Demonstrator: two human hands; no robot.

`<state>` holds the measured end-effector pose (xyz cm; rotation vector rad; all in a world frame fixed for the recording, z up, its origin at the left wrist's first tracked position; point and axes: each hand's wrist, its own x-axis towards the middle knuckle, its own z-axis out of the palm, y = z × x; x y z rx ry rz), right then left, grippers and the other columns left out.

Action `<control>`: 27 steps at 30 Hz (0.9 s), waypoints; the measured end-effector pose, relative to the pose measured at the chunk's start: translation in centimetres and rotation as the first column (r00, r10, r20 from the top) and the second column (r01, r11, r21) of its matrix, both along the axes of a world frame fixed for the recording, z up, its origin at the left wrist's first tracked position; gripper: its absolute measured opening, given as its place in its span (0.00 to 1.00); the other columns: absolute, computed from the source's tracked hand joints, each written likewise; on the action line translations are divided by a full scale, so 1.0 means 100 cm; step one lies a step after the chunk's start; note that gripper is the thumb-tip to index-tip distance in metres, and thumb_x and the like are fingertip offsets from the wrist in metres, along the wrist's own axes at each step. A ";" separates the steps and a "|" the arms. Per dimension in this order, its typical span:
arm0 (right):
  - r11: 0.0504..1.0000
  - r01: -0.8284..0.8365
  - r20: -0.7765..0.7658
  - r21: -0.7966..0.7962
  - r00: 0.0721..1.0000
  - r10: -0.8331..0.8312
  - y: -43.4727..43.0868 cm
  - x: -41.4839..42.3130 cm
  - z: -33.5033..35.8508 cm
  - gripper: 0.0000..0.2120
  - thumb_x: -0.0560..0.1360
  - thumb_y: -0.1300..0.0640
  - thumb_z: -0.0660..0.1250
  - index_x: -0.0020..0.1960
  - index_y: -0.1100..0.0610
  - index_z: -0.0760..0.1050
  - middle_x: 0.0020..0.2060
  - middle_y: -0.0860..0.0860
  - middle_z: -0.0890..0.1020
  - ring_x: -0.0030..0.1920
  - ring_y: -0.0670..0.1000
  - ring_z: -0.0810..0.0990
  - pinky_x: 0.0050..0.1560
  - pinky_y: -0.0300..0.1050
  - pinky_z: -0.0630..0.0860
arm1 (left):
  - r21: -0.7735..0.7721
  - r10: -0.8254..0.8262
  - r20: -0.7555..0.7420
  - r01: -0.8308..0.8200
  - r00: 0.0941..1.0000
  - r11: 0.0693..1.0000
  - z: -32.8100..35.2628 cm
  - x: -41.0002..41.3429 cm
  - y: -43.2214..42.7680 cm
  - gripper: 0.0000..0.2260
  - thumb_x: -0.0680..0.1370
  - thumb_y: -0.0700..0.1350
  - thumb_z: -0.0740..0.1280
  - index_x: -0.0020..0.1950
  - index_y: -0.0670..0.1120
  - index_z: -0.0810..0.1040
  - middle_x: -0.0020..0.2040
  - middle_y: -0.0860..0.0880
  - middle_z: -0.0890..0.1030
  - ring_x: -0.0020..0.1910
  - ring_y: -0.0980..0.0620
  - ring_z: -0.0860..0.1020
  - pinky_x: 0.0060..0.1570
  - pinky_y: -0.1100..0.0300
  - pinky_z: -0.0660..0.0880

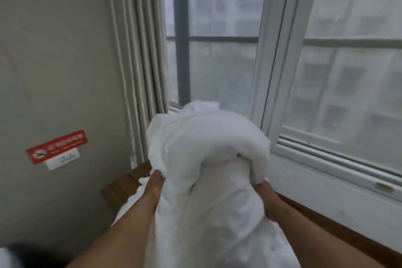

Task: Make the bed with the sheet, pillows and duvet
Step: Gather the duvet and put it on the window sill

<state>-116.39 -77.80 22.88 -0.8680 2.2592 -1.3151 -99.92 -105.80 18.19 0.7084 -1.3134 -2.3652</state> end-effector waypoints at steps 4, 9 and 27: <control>0.956 0.153 -0.038 0.252 0.988 -0.148 0.018 -0.006 -0.024 0.18 0.72 0.52 0.74 0.60 0.50 0.77 0.55 0.47 0.81 0.54 0.51 0.80 0.59 0.52 0.77 | -0.600 0.235 0.615 0.253 0.752 0.759 -0.008 0.005 -0.028 0.30 0.80 0.50 0.68 0.78 0.43 0.60 0.69 0.41 0.72 0.67 0.37 0.73 0.64 0.50 0.72; 0.985 0.157 -0.250 0.070 0.959 -0.135 -0.009 -0.005 0.008 0.50 0.62 0.32 0.77 0.73 0.25 0.49 0.74 0.36 0.58 0.71 0.41 0.61 0.68 0.50 0.65 | -0.857 0.335 0.299 0.097 0.894 0.506 0.060 -0.007 -0.046 0.36 0.71 0.58 0.67 0.78 0.64 0.58 0.78 0.47 0.61 0.75 0.45 0.64 0.73 0.48 0.64; 0.858 -0.170 -0.178 0.484 0.941 0.287 -0.116 -0.068 -0.190 0.65 0.48 0.18 0.70 0.75 0.28 0.37 0.77 0.32 0.37 0.78 0.40 0.37 0.78 0.57 0.54 | -0.641 0.273 0.700 0.749 0.660 -0.166 -0.138 -0.080 -0.106 0.39 0.65 0.84 0.39 0.72 0.74 0.33 0.79 0.62 0.34 0.79 0.51 0.37 0.63 0.23 0.37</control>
